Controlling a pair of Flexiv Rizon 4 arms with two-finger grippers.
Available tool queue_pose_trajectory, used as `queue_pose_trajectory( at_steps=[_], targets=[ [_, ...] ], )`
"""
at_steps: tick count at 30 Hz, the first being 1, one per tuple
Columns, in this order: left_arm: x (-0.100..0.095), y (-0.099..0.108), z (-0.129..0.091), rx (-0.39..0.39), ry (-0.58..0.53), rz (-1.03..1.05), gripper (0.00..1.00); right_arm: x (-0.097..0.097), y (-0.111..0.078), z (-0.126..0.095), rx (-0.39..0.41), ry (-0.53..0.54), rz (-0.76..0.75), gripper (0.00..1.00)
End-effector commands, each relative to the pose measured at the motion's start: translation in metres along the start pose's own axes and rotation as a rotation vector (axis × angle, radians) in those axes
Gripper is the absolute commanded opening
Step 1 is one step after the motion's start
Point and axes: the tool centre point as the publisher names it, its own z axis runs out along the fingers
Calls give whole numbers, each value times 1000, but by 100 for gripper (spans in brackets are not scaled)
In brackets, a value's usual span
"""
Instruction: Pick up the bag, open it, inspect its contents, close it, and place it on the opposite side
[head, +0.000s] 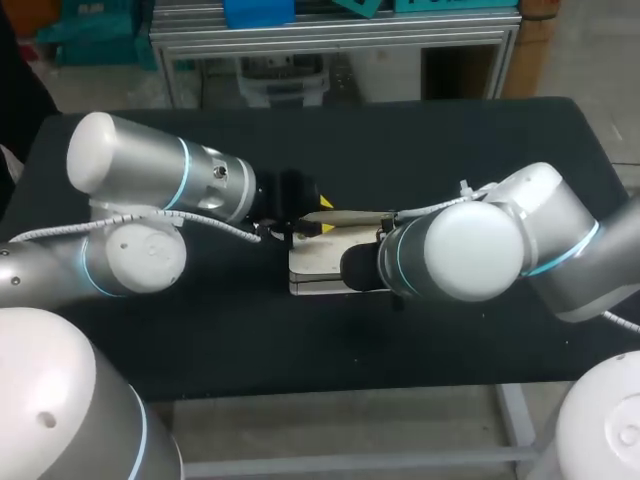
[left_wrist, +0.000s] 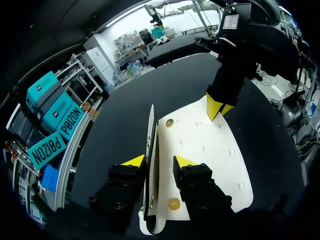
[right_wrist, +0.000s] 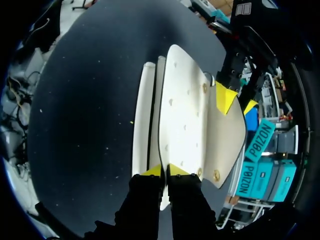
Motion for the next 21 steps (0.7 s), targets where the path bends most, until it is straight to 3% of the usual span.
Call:
queue_pose_trajectory(
  at_steps=[1, 3, 6, 12, 21],
  targets=[
    [-4, 0, 1, 0, 1, -3, 31, 4, -1, 5, -8, -370, 0, 0],
    [-5, 0, 2, 4, 3, -4, 24, 4, -1, 5, -8, -370, 0, 0],
    [-6, 0, 3, 8, 7, -5, 0, 4, -1, 5, -8, -370, 0, 0],
    [-1, 0, 1, 10, 7, 16, 0, 4, -1, 5, -8, -370, 0, 0],
    [29, 5, 5, 9, 33, 85, 0, 4, -1, 5, -8, -370, 0, 0]
  ],
)
